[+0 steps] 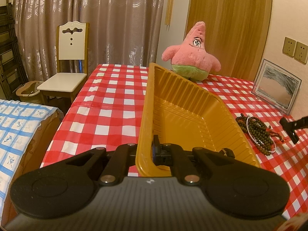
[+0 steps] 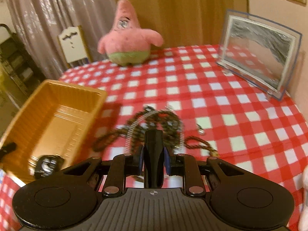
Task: Organize jewelry
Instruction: 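Carry the black pendant into the tray and open the right tool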
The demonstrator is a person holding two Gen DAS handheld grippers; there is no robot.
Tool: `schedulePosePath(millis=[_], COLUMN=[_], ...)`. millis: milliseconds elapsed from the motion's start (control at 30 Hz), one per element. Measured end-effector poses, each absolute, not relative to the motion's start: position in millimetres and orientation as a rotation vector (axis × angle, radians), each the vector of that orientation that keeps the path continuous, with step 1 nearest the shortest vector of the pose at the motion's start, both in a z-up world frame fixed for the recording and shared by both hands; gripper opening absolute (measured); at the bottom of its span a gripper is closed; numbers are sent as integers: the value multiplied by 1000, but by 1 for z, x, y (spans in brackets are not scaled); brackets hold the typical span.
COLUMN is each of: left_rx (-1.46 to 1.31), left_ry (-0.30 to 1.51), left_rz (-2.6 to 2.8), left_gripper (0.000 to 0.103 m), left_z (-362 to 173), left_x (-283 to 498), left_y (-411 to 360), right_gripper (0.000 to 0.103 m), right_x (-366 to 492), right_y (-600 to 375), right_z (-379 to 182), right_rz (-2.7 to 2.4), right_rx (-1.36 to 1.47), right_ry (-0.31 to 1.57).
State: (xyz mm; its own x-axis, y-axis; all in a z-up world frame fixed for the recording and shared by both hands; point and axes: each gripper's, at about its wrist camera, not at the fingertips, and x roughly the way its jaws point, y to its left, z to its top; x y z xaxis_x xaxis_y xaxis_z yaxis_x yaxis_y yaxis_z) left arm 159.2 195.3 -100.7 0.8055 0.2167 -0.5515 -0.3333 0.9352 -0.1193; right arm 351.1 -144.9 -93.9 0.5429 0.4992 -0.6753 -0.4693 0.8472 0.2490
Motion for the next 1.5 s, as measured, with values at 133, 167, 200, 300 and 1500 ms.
schedulePosePath(millis=[133, 167, 200, 300, 1500], left_rx=[-216, -215, -215, -214, -202], left_ry=[562, 562, 561, 561, 558], left_rz=[297, 297, 297, 297, 301], left_gripper=[5, 5, 5, 5, 5], left_z=[-100, -101, -101, -100, -94], left_x=[160, 159, 159, 160, 159], left_y=[196, 195, 195, 197, 188], right_gripper=[22, 22, 22, 22, 43], right_x=[341, 337, 334, 323, 288], right_y=[-127, -122, -114, -91, 19], right_z=[-80, -77, -73, -68, -116], right_rz=[673, 700, 737, 832, 1086], right_rx=[89, 98, 112, 146, 98], right_ry=[794, 790, 787, 790, 918])
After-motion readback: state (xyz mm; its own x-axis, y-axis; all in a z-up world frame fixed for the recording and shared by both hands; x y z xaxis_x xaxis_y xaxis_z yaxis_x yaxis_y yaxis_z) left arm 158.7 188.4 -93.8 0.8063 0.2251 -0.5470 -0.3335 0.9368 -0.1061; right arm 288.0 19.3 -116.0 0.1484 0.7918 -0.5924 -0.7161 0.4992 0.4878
